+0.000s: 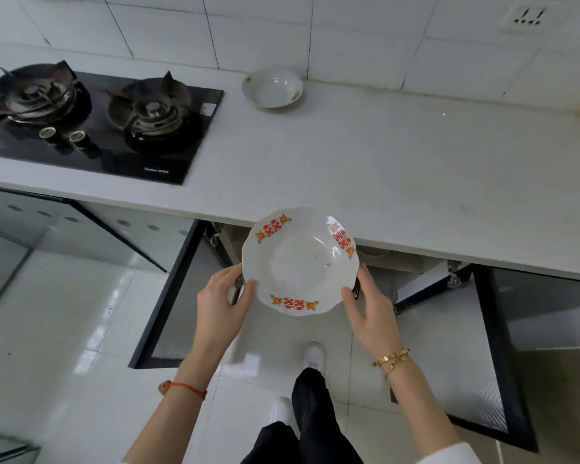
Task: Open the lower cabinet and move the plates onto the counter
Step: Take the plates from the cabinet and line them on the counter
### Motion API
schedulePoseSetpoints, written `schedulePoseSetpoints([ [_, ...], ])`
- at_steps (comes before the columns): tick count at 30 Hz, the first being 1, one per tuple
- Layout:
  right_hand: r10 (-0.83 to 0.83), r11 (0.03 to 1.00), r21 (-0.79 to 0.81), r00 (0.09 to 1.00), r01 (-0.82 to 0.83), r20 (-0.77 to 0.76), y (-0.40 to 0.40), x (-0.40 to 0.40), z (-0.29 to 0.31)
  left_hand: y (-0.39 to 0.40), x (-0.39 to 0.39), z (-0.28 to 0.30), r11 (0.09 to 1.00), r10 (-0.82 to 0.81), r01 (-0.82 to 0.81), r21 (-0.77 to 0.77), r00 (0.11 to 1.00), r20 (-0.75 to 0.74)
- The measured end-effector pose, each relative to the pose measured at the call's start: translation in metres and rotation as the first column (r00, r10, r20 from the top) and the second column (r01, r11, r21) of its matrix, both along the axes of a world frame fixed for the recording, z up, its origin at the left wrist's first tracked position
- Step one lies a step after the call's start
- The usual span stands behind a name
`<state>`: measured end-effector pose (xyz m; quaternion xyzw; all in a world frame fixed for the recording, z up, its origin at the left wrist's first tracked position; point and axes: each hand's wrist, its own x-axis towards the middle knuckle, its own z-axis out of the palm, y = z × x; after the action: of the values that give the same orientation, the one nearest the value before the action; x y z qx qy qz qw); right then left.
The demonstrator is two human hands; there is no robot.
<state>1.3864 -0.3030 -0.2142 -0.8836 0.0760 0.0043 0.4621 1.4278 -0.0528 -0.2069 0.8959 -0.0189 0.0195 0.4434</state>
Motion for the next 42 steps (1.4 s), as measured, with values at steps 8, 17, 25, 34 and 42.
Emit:
schedulePoseSetpoints([
  [8, -0.019, 0.997, -0.079, 0.999, 0.021, 0.026, -0.046, 0.062, 0.023, -0.045, 0.067, 0.027, 0.998, -0.052, 0.053, -0.027, 0.996, 0.068],
  [17, -0.004, 0.995, -0.095, 0.997, 0.012, 0.074, -0.102, 0.143, 0.028, -0.102, 0.155, 0.034, 0.999, -0.049, 0.048, 0.013, 0.997, 0.064],
  [25, -0.038, 0.996, -0.08, 0.998, 0.042, 0.05, -0.136, 0.227, 0.024, -0.139, 0.246, 0.034, 0.997, -0.069, 0.068, 0.041, 0.997, 0.037],
  [34, -0.096, 0.989, -0.108, 0.995, 0.099, 0.028, -0.165, 0.341, 0.02, -0.171, 0.368, 0.018, 0.996, -0.085, 0.085, 0.034, 0.996, -0.008],
  [42, -0.117, 0.99, -0.093, 0.99, 0.109, -0.079, -0.188, 0.441, -0.002, -0.198, 0.468, -0.011, 0.997, -0.074, 0.072, -0.022, 0.995, -0.069],
])
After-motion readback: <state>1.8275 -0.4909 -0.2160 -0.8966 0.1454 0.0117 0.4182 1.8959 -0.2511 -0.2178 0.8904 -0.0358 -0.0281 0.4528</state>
